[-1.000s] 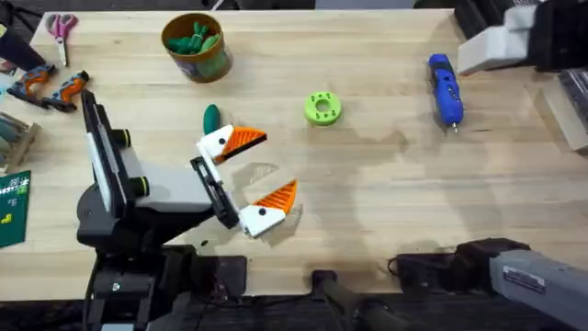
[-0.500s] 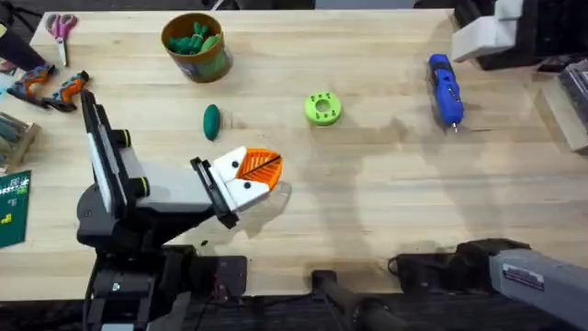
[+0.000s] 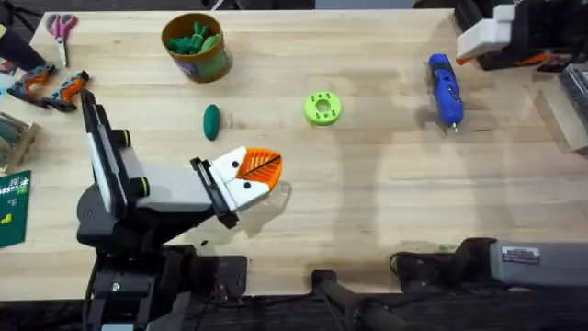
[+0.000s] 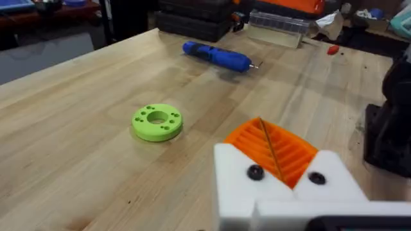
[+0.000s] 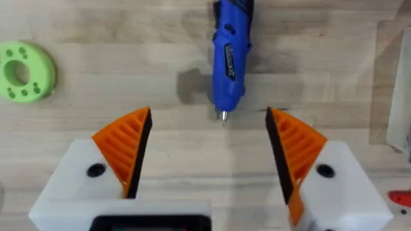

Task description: Pick up the gripper from the table and insert it into the empty holder that is missing its gripper. Then pick up a screw, insert it into the mounting hole, and use the screwdriver to tighten it. Finally, clean up the table by picking up the vegetable and placing it into the bucket.

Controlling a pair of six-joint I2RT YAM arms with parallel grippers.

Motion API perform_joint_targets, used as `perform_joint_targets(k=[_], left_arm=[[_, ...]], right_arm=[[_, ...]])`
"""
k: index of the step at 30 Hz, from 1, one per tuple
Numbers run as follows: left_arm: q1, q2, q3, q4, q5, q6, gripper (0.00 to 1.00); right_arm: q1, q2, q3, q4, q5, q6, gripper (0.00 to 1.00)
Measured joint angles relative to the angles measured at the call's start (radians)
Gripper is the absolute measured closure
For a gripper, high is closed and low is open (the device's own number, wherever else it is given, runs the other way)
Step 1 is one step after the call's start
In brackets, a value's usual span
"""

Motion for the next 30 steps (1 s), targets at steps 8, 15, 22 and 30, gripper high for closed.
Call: perform_joint_targets(k=[8, 15, 22, 30], left_arm=[[0.000, 0.000, 0.000, 0.000, 0.000, 0.000, 0.996], [0.000, 0.000, 0.000, 0.000, 0.000, 0.000, 0.996], [0.000, 0.000, 0.000, 0.000, 0.000, 0.000, 0.996], [0.000, 0.000, 0.000, 0.000, 0.000, 0.000, 0.996]], right_arm=[[-0.015, 0.168, 0.000, 0.112, -0.010, -0.011, 0.008], [-0.015, 0.342, 0.000, 0.257, -0.011, -0.010, 0.009], [-0.015, 0.423, 0.000, 0.321, 0.023, -0.011, 0.010], [-0.022, 0.472, 0.000, 0.380, 0.055, -0.002, 0.009]])
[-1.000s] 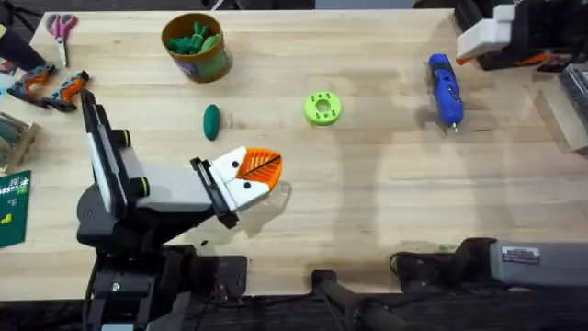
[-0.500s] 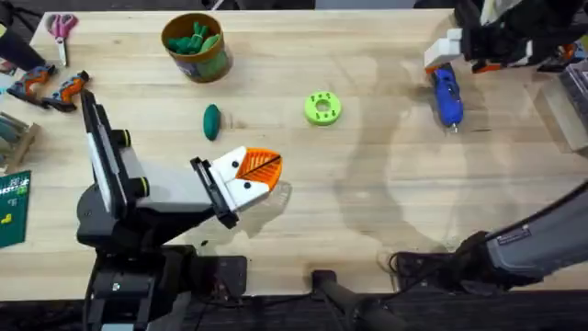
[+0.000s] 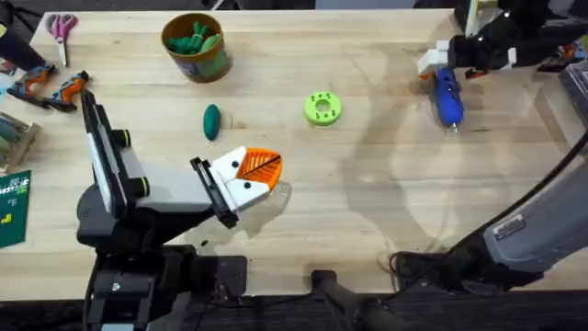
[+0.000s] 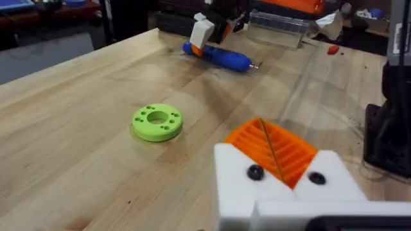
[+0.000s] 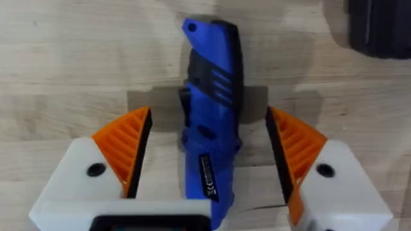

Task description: Pick up the gripper from the table and insert it into the empty holder that is missing its gripper. Then pick up a screw, insert it into the mounting hole, and use the screwdriver to tighten it. Finally, clean up the table by picking up the vegetable and placing it into the bucket.

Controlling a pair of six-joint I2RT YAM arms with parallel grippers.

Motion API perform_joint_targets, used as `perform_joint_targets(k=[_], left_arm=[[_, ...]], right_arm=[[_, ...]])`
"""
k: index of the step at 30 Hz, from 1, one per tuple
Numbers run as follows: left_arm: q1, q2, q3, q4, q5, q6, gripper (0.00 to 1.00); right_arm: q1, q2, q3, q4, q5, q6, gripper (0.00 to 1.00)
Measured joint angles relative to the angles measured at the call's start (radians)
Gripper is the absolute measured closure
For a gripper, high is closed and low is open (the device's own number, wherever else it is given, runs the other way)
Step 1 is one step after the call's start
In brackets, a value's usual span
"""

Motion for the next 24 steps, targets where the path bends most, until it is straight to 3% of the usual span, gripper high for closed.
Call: perform_joint_targets(k=[20, 22, 24], left_arm=[[0.000, 0.000, 0.000, 0.000, 0.000, 0.000, 0.996], [0.000, 0.000, 0.000, 0.000, 0.000, 0.000, 0.996], [0.000, 0.000, 0.000, 0.000, 0.000, 0.000, 0.996]], right_arm=[[-0.032, 0.079, 0.001, 0.012, -0.020, 0.015, 0.012], [-0.032, 0.079, 0.001, 0.012, -0.022, 0.012, 0.103], [-0.029, 0.079, 0.002, 0.014, -0.021, 0.011, 0.374]])
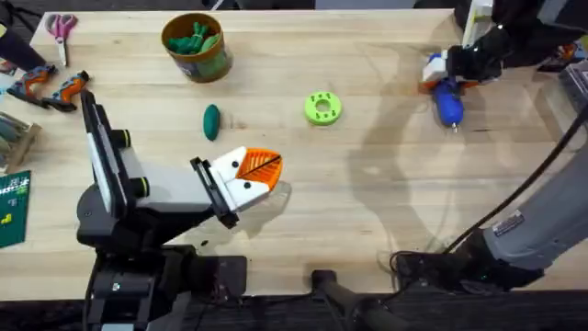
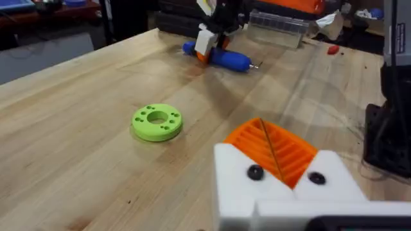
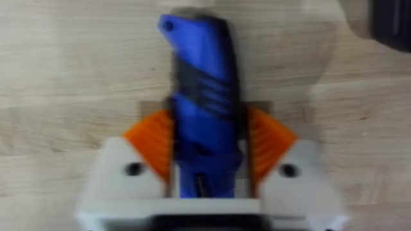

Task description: Pick up the gripper from the table and insert it into the empty holder that is missing its gripper. Then pick up a screw, insert it into the mounting hole, and use the screwdriver to tighten it. Finally, clean up the table by picking up the vegetable and placing it into the bucket.

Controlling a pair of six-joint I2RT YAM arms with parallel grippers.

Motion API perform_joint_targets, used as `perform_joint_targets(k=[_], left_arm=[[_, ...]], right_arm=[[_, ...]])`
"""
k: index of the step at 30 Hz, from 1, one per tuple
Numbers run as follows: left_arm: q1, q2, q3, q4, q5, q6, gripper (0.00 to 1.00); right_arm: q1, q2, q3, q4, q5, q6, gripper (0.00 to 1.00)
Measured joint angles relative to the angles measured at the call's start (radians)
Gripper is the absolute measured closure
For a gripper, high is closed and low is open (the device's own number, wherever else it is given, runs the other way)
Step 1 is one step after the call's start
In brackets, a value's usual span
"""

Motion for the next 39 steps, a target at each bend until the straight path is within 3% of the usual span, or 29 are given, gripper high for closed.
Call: perform_joint_targets(k=[4, 5, 17, 24, 31, 39], left_arm=[[0.000, 0.000, 0.000, 0.000, 0.000, 0.000, 0.996], [0.000, 0.000, 0.000, 0.000, 0.000, 0.000, 0.996], [0.000, 0.000, 0.000, 0.000, 0.000, 0.000, 0.996], [0.000, 0.000, 0.000, 0.000, 0.000, 0.000, 0.996], [0.000, 0.000, 0.000, 0.000, 0.000, 0.000, 0.996], [0.000, 0.000, 0.000, 0.000, 0.000, 0.000, 0.996]], right_arm=[[0.004, 0.002, 0.000, 0.011, 0.006, -0.003, 0.933], [0.004, 0.002, 0.000, 0.014, 0.005, 0.000, 0.968], [0.004, 0.004, 0.003, 0.003, 0.007, -0.011, 0.974], [0.005, -0.017, 0.008, -0.111, 0.004, -0.003, 0.974], [0.035, -0.185, 0.008, -0.164, 0.005, 0.008, 0.975], [0.193, -0.392, 0.039, -0.166, -0.030, 0.003, 0.974]])
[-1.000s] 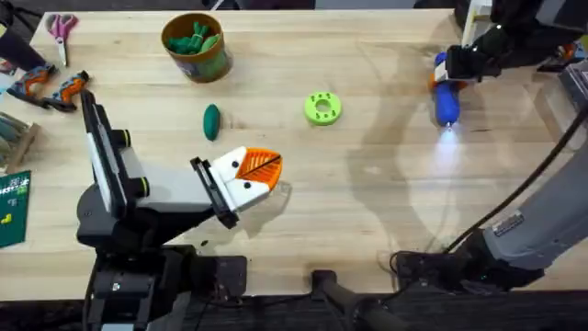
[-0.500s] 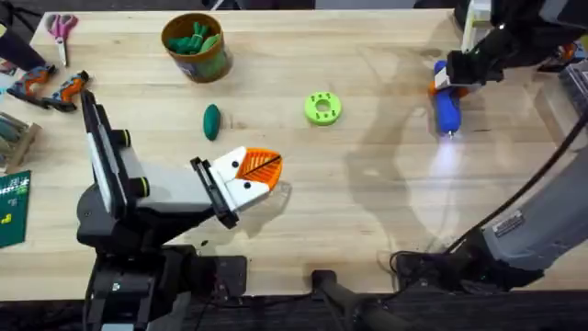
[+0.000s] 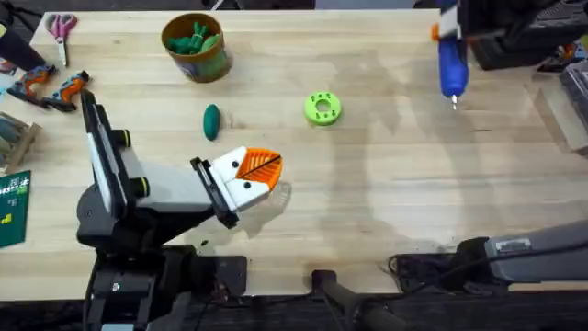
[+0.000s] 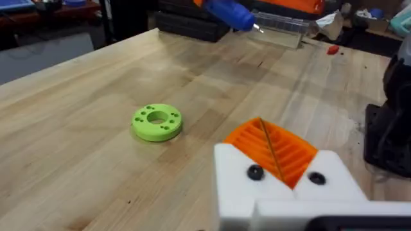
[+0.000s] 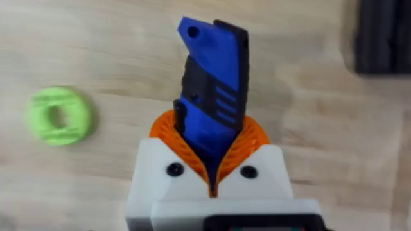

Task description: Pick up the gripper from the table and insert it into the empty holder that is missing its gripper. Then pick up a screw, insert it into the mounting hole, and use the screwdriver to tighten it. Finally, clean up the table by picking up the vegetable and placing it into the bucket.

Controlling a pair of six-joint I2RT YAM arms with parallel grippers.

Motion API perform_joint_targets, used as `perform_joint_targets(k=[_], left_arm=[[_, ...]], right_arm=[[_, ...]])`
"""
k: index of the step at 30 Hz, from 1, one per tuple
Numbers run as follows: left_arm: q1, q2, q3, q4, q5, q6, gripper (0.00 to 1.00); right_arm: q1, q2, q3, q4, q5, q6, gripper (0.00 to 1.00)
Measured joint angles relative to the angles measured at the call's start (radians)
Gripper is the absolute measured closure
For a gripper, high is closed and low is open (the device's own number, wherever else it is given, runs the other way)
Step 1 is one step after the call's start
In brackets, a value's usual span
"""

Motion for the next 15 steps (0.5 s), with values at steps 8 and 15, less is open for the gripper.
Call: perform_joint_targets(k=[8, 15], left_arm=[[0.000, 0.000, 0.000, 0.000, 0.000, 0.000, 0.996], [0.000, 0.000, 0.000, 0.000, 0.000, 0.000, 0.996]], right_arm=[[0.081, -0.151, 0.042, -0.008, -0.159, -0.011, 0.974], [0.093, -0.304, 0.042, -0.128, -0.196, -0.006, 0.974]])
